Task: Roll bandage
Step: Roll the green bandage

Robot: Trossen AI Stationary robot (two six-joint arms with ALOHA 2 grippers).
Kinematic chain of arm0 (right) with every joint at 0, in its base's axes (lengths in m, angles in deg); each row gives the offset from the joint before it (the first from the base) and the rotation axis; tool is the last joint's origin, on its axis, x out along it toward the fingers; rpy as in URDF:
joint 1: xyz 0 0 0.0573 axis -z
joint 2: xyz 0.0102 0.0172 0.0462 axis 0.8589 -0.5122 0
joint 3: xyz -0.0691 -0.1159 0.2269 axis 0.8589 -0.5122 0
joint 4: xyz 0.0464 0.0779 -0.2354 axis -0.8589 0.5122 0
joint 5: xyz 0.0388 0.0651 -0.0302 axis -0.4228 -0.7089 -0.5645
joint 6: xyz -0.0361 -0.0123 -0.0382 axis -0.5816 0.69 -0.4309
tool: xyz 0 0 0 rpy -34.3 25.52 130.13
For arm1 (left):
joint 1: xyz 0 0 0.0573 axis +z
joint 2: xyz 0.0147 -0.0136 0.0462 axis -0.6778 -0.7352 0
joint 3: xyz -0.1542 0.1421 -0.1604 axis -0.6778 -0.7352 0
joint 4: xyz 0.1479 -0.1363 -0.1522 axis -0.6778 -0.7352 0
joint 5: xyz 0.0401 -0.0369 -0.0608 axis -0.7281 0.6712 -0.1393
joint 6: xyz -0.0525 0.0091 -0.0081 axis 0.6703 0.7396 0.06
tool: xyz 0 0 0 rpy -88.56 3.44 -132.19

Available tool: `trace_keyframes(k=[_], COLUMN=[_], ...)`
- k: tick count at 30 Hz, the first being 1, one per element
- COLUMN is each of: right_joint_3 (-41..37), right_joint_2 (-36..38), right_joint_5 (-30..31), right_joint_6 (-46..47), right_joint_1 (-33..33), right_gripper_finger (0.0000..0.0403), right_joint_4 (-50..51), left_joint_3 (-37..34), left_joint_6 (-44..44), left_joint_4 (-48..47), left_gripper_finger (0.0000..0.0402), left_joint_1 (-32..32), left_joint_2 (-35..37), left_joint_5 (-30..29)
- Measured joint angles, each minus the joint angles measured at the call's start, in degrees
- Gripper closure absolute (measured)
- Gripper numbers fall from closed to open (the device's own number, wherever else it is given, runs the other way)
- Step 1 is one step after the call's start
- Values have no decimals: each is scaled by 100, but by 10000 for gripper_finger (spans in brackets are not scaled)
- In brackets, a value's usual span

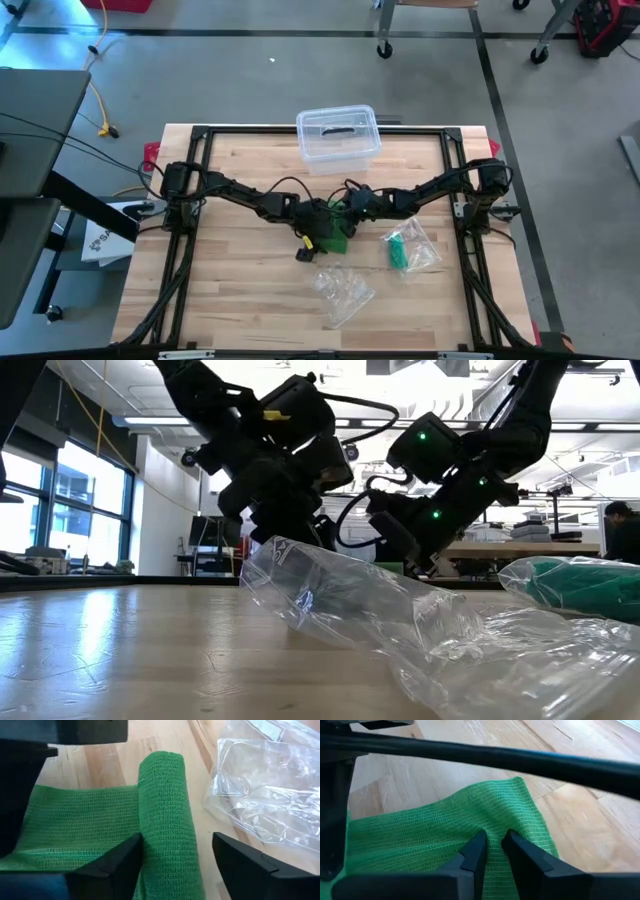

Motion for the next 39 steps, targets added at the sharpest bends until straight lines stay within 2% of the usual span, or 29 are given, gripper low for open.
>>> trace_keyframes(k=[5, 18, 27, 29, 34, 39], right_joint_3=[0, -2, 0, 0, 0, -2], right_joint_2=[0, 0, 0, 0, 0, 0], right_joint_5=[-4, -39, -37, -36, -38, -52], right_joint_6=[-1, -36, -60, -94, -155, -155], right_joint_1=[0, 2, 0, 0, 2, 2], right_gripper_finger=[327, 327, 327, 327, 327, 327], right_joint_4=[0, 0, 0, 2, 2, -8], left_joint_3=[2, 225, 229, 229, 229, 229], left_joint_6=[-34, -685, -1054, -1255, -1662, -1577], left_joint_4=[27, -34, -341, -299, -118, 71], left_gripper_finger=[150, 151, 151, 151, 151, 151], left_joint_1=[0, -6, -82, -196, -475, -492], left_joint_2=[25, 218, 443, 422, 294, -14], left_joint_5=[-15, -120, -625, -923, -2254, -2522])
